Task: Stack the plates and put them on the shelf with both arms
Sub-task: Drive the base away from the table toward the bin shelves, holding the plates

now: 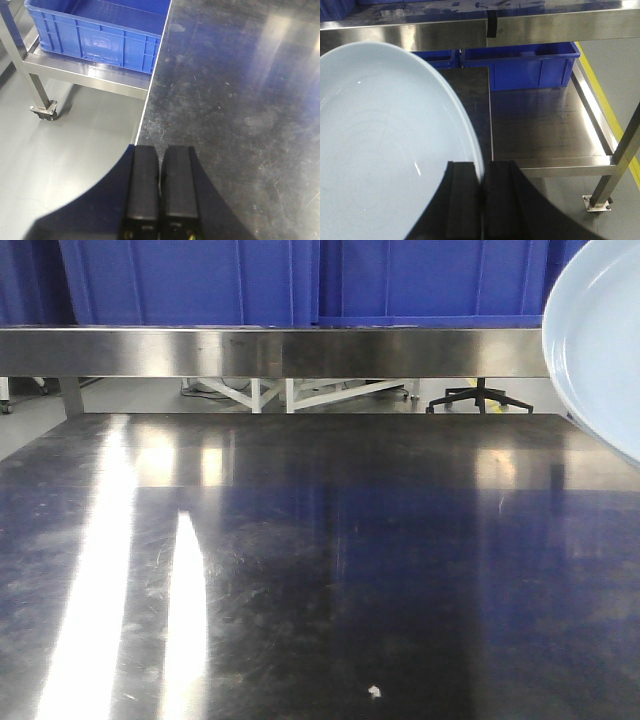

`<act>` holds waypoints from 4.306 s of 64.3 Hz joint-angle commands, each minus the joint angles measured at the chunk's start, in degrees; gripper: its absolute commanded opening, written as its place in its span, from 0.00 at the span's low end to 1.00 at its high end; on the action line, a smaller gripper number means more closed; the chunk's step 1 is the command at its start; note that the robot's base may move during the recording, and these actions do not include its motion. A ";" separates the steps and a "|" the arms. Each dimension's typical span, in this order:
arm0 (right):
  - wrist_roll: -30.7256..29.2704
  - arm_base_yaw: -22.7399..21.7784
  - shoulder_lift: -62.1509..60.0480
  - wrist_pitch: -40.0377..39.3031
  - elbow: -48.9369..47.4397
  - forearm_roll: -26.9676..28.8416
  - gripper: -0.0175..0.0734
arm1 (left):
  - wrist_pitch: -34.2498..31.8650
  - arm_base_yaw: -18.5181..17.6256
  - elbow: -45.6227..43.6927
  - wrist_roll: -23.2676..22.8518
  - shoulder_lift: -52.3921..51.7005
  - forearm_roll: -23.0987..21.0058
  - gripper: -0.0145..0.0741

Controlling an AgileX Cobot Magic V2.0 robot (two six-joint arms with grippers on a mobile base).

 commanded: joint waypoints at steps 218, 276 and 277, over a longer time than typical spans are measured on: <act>0.22 -0.27 0.17 -5.22 -1.87 0.04 0.22 | -4.40 0.24 -1.61 -0.53 0.29 -0.39 0.26; 0.22 -0.27 0.45 -4.80 -1.87 0.04 0.26 | -4.18 0.24 -1.61 -0.53 0.19 -0.39 0.26; 0.22 -0.27 0.45 -4.80 -1.87 0.04 0.26 | -4.18 0.24 -1.61 -0.53 0.19 -0.39 0.26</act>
